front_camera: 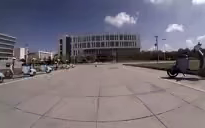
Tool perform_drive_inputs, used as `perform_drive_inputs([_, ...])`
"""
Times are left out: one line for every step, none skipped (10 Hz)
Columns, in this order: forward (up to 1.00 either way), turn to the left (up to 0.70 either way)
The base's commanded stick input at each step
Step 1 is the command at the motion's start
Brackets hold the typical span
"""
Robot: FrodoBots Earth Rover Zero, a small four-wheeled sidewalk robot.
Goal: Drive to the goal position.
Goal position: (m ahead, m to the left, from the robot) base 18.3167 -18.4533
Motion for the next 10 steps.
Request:
perform_drive_inputs([0.7,0.0])
perform_drive_inputs([0.7,0.0])
perform_drive_inputs([0.7,0.0])
perform_drive_inputs([0.7,0.0])
perform_drive_inputs([0.7,0.0])
perform_drive_inputs([0.7,0.0])
perform_drive_inputs([0.7,0.0])
perform_drive_inputs([0.7,0.0])
perform_drive_inputs([0.7,0.0])
perform_drive_inputs([0.7,0.0])
